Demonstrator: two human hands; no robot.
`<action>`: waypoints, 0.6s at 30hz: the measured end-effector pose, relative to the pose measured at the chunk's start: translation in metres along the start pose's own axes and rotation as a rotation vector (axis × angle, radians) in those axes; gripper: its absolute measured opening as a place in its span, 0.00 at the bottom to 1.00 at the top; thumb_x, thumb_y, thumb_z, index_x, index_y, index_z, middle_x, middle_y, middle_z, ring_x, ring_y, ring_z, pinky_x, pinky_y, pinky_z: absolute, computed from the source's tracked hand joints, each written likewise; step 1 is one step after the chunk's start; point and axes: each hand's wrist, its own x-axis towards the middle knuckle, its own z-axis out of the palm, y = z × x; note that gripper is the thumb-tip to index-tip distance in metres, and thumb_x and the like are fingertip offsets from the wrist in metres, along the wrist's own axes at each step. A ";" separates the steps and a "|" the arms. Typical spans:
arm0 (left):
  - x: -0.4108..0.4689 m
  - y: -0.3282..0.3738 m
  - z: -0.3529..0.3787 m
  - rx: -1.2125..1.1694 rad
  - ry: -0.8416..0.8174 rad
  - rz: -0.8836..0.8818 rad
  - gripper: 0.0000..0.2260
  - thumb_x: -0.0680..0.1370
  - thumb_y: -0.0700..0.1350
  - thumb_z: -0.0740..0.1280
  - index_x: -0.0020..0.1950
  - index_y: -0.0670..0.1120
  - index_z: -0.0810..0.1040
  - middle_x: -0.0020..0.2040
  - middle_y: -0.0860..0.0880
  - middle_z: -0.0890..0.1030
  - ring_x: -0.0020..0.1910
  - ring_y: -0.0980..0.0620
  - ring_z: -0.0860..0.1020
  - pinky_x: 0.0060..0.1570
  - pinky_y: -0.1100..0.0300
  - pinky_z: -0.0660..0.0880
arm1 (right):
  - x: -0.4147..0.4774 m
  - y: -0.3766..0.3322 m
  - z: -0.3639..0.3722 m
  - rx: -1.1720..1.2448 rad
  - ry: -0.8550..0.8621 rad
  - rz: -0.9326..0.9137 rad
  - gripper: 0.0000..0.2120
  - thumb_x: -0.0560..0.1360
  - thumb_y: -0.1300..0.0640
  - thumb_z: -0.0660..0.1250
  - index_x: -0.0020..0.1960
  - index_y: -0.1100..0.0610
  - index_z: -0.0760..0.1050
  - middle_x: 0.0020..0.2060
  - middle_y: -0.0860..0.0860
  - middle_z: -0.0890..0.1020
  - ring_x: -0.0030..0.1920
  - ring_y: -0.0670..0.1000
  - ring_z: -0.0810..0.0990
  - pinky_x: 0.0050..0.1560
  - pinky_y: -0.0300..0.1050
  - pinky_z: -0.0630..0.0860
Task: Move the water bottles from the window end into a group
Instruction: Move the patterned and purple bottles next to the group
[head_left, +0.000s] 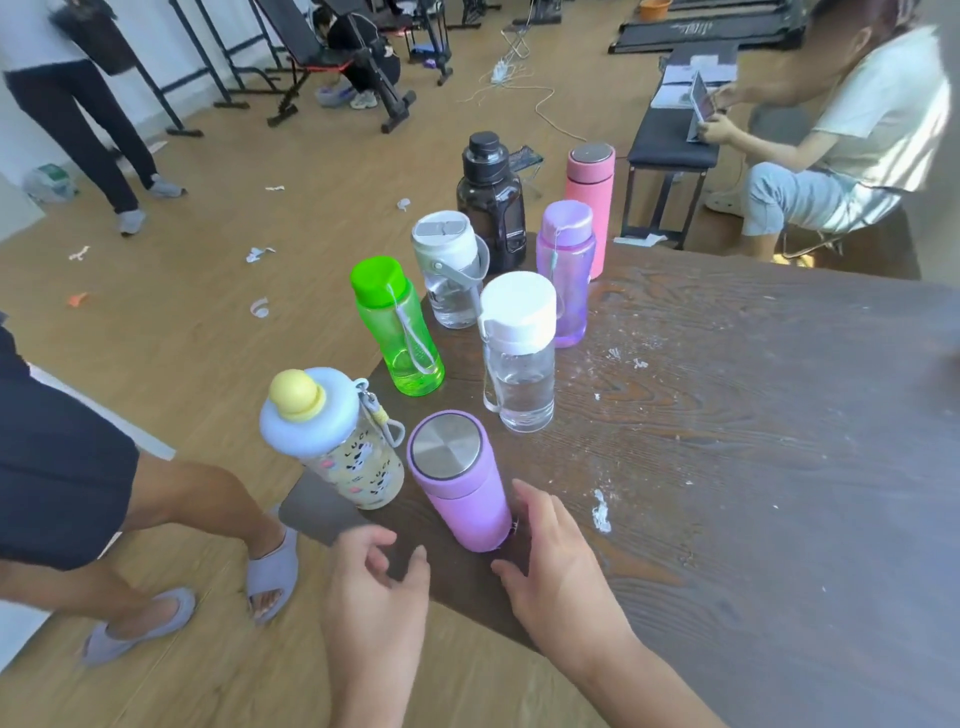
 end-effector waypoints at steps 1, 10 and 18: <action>-0.016 0.000 0.008 0.000 -0.046 0.040 0.15 0.71 0.39 0.80 0.45 0.56 0.78 0.34 0.51 0.75 0.31 0.53 0.75 0.35 0.64 0.68 | -0.002 0.006 -0.007 -0.012 -0.001 -0.013 0.35 0.74 0.62 0.72 0.77 0.54 0.62 0.68 0.48 0.72 0.69 0.49 0.72 0.70 0.42 0.69; -0.084 0.072 0.103 -0.023 -0.330 0.383 0.17 0.68 0.40 0.80 0.55 0.52 0.87 0.46 0.61 0.85 0.45 0.62 0.84 0.44 0.68 0.80 | -0.011 0.082 -0.105 -0.006 0.198 0.071 0.25 0.74 0.64 0.72 0.70 0.54 0.73 0.60 0.48 0.80 0.62 0.49 0.78 0.64 0.47 0.76; -0.115 0.168 0.214 0.031 -0.546 0.507 0.22 0.73 0.51 0.75 0.68 0.54 0.82 0.64 0.63 0.81 0.64 0.61 0.80 0.65 0.55 0.78 | -0.013 0.173 -0.227 -0.013 0.356 0.162 0.20 0.74 0.63 0.74 0.65 0.55 0.78 0.51 0.43 0.78 0.54 0.47 0.80 0.58 0.42 0.77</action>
